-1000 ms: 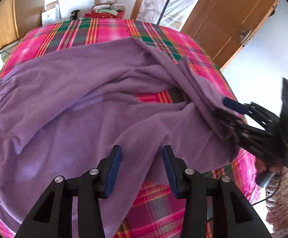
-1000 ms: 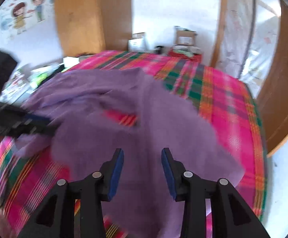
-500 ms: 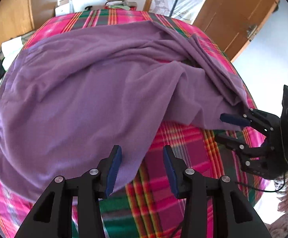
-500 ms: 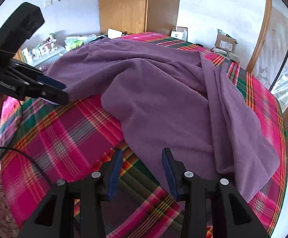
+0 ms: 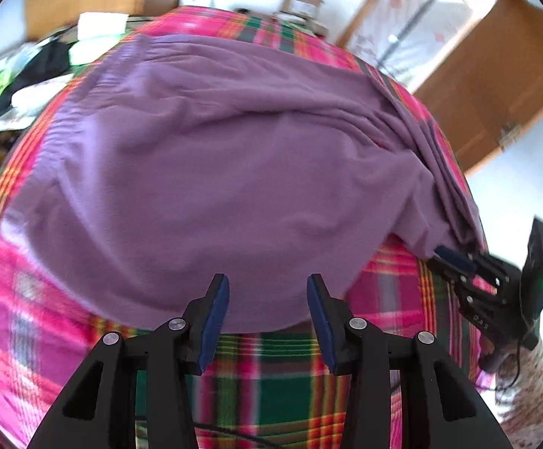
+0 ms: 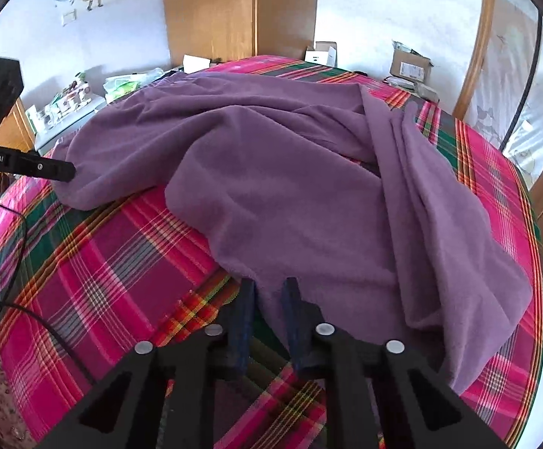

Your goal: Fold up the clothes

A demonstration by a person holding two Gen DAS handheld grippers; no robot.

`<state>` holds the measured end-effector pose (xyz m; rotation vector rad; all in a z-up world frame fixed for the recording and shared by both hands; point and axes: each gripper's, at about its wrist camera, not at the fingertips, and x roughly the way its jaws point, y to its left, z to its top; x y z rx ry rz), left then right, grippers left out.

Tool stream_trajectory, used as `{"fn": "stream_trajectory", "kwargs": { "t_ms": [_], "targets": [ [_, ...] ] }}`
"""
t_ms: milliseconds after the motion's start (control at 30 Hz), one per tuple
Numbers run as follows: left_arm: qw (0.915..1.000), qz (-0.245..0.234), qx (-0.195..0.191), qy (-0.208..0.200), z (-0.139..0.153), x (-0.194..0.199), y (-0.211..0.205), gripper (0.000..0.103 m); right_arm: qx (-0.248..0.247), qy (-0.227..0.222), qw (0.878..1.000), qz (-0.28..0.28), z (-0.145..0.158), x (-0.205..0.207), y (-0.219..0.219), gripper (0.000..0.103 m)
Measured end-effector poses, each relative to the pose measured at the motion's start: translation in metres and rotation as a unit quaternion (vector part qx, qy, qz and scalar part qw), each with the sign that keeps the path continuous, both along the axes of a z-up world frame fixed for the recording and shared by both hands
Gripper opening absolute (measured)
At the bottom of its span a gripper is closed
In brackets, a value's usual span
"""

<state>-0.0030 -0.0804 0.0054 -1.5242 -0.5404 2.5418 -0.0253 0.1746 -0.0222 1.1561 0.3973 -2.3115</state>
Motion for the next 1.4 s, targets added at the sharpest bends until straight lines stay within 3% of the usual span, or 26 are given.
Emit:
{"fn": "stream_trajectory", "kwargs": {
  "t_ms": [200, 500, 667, 800, 967, 1133, 1200, 1400],
  "targets": [
    [0.9974, 0.069, 0.021, 0.000, -0.004, 0.007, -0.031, 0.045, 0.005, 0.006, 1.000, -0.007, 0.007, 0.007, 0.002, 0.003],
    [0.9935, 0.111, 0.025, -0.005, -0.010, 0.010, -0.060, 0.045, 0.015, 0.012, 0.999, -0.039, 0.028, 0.038, 0.047, 0.003],
    [0.9897, 0.139, 0.034, -0.005, -0.013, 0.017, -0.078, 0.045, 0.020, -0.006, 0.998, -0.058, 0.024, 0.045, 0.065, 0.003],
    [0.9847, 0.166, 0.053, -0.002, -0.014, 0.022, -0.095, 0.045, 0.030, -0.008, 0.998, -0.062, 0.017, 0.045, 0.060, 0.003],
    [0.9777, 0.205, 0.046, 0.004, -0.009, 0.032, -0.114, 0.045, 0.021, -0.008, 0.997, -0.075, 0.015, 0.045, 0.061, 0.003],
    [0.9619, 0.264, 0.071, -0.005, -0.015, 0.044, -0.144, 0.045, 0.016, -0.009, 0.996, -0.085, 0.014, 0.046, 0.061, 0.004],
    [0.9559, 0.280, 0.088, 0.001, -0.015, 0.050, -0.148, 0.051, 0.016, -0.008, 0.996, -0.088, 0.014, 0.046, 0.060, 0.003],
    [0.9523, 0.292, 0.087, -0.003, -0.015, 0.039, -0.150, 0.052, 0.017, -0.006, 0.995, -0.096, 0.014, 0.047, 0.057, 0.003]
  ]
}}
